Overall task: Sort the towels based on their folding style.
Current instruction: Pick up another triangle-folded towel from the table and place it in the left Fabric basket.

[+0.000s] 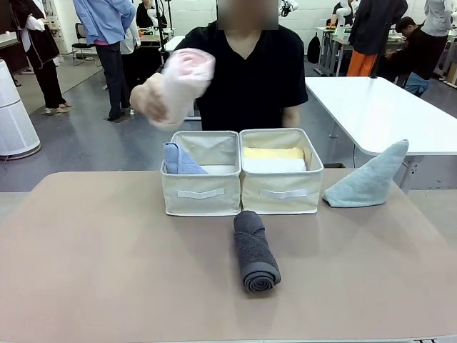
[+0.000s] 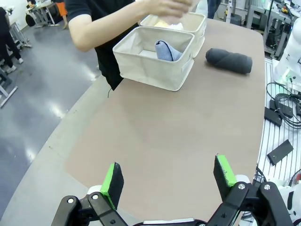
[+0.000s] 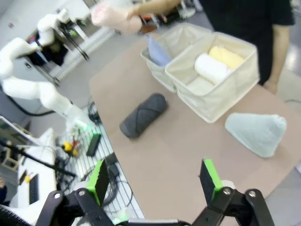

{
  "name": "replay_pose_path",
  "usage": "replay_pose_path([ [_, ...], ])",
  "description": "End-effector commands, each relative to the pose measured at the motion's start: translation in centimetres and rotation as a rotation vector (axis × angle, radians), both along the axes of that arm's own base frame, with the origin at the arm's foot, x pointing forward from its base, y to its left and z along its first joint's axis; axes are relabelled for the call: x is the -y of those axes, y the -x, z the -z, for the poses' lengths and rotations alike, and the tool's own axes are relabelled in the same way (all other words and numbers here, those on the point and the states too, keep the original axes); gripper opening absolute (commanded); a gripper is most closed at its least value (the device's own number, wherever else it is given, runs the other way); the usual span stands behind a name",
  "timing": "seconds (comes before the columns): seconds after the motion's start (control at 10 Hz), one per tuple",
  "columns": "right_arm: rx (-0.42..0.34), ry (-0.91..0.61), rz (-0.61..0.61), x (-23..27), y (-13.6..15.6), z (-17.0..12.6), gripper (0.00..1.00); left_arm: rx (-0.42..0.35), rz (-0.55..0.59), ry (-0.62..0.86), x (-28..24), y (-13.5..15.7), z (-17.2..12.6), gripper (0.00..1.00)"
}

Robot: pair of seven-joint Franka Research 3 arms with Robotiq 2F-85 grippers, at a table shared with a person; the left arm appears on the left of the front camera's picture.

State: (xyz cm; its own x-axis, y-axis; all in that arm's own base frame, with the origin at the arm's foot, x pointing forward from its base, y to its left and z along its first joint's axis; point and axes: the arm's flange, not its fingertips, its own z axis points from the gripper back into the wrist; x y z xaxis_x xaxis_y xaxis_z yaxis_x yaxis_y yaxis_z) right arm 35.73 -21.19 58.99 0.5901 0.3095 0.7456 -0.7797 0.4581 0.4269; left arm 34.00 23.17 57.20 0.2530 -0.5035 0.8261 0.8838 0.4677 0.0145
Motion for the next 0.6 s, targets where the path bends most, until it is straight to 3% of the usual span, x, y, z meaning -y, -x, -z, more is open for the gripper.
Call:
replay_pose_path([
  [0.0,-0.08,0.155,-0.025,-2.7,-0.9,-1.5,1.0,0.0,-0.007,0.002,0.0,0.0,-0.1,1.0],
  [0.3,-0.106,0.331,-0.095,-7.5,-3.6,-2.7,1.0,0.0,-0.007,0.002,0.0,0.0,-0.1,1.0],
  [0.5,-0.065,0.343,-0.089,-8.6,-2.4,-4.0,1.0,0.0,-0.007,0.002,0.0,0.0,-0.1,1.0],
])
